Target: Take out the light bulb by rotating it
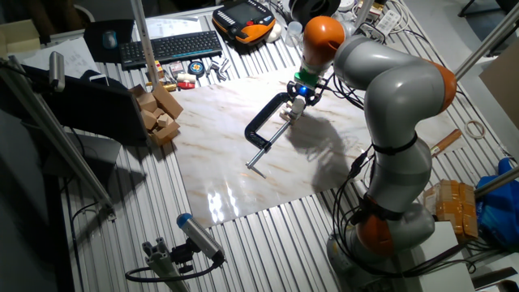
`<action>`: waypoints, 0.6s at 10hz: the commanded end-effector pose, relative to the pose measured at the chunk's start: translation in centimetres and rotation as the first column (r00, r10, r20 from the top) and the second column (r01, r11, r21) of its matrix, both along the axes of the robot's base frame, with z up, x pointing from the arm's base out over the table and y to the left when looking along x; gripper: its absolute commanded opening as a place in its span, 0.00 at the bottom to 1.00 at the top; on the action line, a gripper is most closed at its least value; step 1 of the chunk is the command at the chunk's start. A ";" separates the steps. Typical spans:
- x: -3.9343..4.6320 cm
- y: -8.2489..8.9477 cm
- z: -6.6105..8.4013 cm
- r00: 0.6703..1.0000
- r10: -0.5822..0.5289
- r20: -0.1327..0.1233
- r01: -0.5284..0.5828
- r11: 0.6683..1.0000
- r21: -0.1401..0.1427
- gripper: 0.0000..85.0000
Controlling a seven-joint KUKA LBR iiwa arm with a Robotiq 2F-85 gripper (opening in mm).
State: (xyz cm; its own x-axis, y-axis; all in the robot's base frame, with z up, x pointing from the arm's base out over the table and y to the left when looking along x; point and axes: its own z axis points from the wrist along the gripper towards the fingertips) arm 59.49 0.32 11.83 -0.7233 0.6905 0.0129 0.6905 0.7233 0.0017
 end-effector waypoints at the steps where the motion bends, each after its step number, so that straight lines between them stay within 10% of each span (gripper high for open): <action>1: 0.02 0.0 0.0 0.999 0.037 -0.005 -0.037 0.999 0.000 0.00; 6: 0.01 0.0 0.1 0.981 0.196 -0.015 -0.196 0.981 -0.004 0.00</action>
State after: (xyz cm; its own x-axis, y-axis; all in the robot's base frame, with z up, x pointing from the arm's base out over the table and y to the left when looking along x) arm 59.50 0.35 11.89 -0.8435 0.5367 0.0228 0.5365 0.8438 -0.0123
